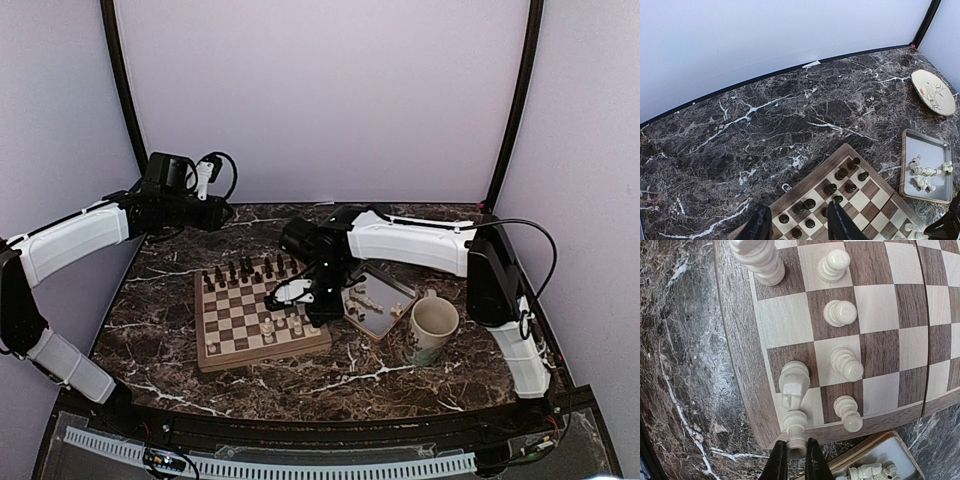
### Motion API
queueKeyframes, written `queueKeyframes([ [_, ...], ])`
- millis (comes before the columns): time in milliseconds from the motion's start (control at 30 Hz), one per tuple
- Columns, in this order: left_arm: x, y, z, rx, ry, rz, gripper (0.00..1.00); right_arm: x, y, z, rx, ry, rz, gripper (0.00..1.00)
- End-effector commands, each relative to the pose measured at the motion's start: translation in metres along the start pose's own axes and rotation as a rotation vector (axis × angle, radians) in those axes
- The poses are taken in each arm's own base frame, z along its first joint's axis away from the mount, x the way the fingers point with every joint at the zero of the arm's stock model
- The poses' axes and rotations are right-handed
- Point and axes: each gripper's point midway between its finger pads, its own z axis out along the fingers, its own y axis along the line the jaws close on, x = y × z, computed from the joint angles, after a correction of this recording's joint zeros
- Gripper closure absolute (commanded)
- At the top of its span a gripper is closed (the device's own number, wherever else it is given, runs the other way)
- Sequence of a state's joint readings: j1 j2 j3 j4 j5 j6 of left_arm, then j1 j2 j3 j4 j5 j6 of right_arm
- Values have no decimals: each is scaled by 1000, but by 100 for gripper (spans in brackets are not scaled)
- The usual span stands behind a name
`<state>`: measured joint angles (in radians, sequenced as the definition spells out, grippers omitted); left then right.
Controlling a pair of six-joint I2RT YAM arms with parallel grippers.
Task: Set up the chess pieces on the board
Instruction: Place the rook at h1.
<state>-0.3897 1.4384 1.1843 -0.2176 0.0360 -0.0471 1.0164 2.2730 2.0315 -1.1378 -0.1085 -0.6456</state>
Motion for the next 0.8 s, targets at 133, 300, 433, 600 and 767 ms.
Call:
queueKeyframes([
  [133, 1, -2, 2, 22, 4, -13, 60, -12, -3, 4, 29, -18, 15, 93],
  [300, 4, -4, 4, 37, 17, -18, 60, -13, -3, 5, 27, -22, 22, 91],
  [433, 4, -5, 5, 41, 20, -19, 60, -13, -2, 7, 22, -18, 24, 90],
  [600, 5, -6, 6, 45, 24, -19, 60, -14, -2, 7, 20, -24, 27, 89],
  [767, 5, -6, 7, 47, 27, -20, 60, -14, -4, 7, 26, -25, 30, 83],
])
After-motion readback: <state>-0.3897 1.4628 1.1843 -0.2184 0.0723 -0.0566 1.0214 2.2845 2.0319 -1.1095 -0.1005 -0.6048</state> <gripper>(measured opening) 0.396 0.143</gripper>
